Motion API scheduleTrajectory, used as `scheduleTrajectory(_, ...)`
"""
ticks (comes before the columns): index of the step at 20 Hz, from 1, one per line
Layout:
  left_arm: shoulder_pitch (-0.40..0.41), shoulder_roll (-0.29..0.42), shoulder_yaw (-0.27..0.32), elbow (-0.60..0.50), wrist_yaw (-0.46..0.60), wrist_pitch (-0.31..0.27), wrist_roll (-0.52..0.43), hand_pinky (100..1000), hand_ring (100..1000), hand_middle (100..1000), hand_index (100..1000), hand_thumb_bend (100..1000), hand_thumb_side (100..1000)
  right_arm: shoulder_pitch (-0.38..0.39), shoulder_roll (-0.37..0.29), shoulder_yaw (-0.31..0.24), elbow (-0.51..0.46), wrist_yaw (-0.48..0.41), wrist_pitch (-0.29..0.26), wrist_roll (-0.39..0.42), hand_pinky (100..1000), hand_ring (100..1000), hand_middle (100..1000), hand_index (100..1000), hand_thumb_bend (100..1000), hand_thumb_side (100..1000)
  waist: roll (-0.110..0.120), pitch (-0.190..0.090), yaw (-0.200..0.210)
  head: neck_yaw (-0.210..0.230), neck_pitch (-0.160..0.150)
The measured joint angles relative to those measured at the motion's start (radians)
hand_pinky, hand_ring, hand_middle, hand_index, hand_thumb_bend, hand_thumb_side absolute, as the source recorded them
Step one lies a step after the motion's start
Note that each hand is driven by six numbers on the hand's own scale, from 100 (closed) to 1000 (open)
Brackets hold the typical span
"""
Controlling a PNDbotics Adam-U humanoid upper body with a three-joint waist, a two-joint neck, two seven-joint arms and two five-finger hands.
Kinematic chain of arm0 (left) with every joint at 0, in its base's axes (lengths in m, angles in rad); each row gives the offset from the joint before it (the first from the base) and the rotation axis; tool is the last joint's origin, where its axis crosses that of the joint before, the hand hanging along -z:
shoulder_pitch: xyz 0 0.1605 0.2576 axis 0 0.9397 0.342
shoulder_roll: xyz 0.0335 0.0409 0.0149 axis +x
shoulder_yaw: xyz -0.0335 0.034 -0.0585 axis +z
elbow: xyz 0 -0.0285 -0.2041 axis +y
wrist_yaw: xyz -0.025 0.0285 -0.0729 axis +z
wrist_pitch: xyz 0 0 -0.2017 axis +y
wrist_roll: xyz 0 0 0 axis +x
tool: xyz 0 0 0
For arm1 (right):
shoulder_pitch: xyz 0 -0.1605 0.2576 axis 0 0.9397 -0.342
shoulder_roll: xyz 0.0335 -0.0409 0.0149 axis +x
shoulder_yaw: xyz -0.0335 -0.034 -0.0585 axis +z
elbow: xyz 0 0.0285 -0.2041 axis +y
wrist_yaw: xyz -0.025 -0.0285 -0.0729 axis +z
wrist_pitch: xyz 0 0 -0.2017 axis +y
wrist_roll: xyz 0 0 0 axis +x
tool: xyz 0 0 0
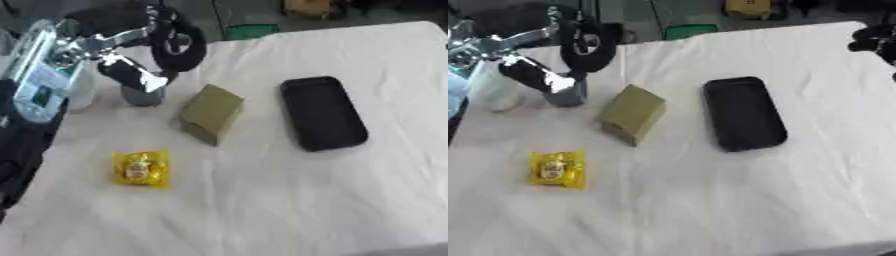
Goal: Pick up objects on the table and place them in the box.
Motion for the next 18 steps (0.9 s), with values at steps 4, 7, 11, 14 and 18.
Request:
scheduleTrajectory(4,-0.049,-0.074,-0.024,0.122,-0.075,-0.022,0.092,943,909,823,449,100,215,-0.017,0.000,0.009,0.000,-0.007,0.000,0.008,686,675,811,883,100,765,0.002,0.008,-0.035,0.020,0.000)
scheduleTrajectory(7,-0.074,-0.124,-0.028,0.186,-0.118,-0.028,0.167,931,905,823,460,100,206,-0.030,0.000,0.016,0.000,-0.012,0.002,0.014,687,675,811,883,100,764,0.004,0.015,-0.066,0.035,0.000)
scheduleTrajectory(11,-0.100,-0.179,-0.035,0.243,-0.159,-0.032,0.257,926,899,821,469,100,191,-0.042,0.000,0.025,-0.001,-0.018,0.004,0.022,687,676,811,883,100,763,0.009,0.018,-0.090,0.048,0.000)
scheduleTrajectory(14,-0.101,-0.197,-0.038,0.265,-0.185,-0.035,0.310,926,895,822,509,100,188,-0.051,0.000,0.027,-0.002,-0.020,0.004,0.025,688,676,811,883,100,760,0.009,0.021,-0.102,0.054,0.000)
scheduleTrajectory(18,-0.101,-0.230,-0.060,0.283,-0.237,-0.053,0.357,928,892,821,539,100,193,-0.060,0.001,0.033,-0.014,-0.021,0.002,0.029,689,677,812,883,100,757,0.009,0.024,-0.124,0.058,0.000)
